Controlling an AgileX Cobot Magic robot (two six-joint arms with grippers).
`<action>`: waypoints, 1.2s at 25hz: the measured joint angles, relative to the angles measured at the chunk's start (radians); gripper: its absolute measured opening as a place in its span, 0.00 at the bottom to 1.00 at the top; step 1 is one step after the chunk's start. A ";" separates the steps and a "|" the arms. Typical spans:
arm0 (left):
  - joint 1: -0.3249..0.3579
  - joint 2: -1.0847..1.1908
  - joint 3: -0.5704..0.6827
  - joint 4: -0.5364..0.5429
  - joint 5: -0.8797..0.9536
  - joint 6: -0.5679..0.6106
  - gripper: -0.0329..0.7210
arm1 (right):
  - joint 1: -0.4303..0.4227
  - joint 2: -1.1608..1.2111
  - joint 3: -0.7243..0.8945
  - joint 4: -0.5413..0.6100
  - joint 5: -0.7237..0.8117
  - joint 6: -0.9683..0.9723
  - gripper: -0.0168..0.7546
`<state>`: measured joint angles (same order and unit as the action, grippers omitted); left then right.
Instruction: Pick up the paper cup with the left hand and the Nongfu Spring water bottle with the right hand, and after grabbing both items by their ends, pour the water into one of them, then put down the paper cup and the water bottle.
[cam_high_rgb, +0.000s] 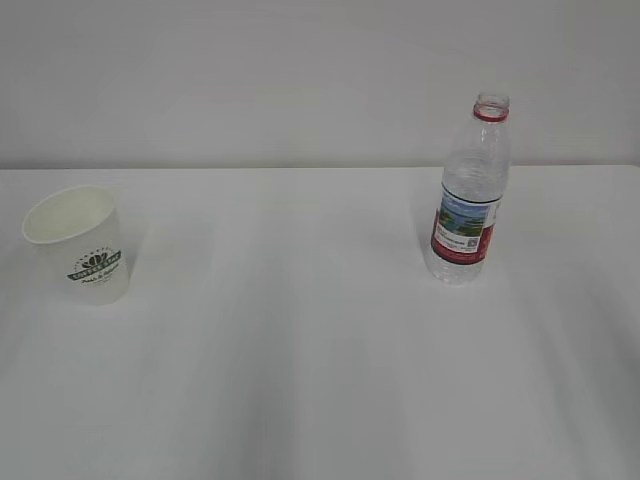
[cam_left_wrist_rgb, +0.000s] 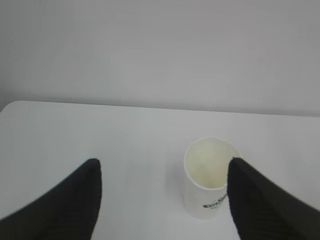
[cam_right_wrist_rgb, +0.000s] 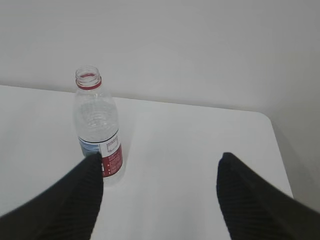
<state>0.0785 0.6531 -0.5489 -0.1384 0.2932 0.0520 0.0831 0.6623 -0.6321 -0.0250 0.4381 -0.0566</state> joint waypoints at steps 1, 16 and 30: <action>0.000 0.008 0.000 0.000 -0.010 0.000 0.80 | 0.000 0.013 -0.001 0.000 -0.012 0.000 0.71; 0.000 0.152 0.000 0.000 -0.161 0.000 0.80 | 0.000 0.155 -0.001 0.000 -0.162 -0.004 0.72; 0.000 0.304 0.000 0.011 -0.328 0.000 0.80 | 0.000 0.302 -0.001 -0.005 -0.322 -0.006 0.72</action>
<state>0.0785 0.9573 -0.5489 -0.1272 -0.0352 0.0520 0.0831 0.9642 -0.6330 -0.0305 0.1156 -0.0628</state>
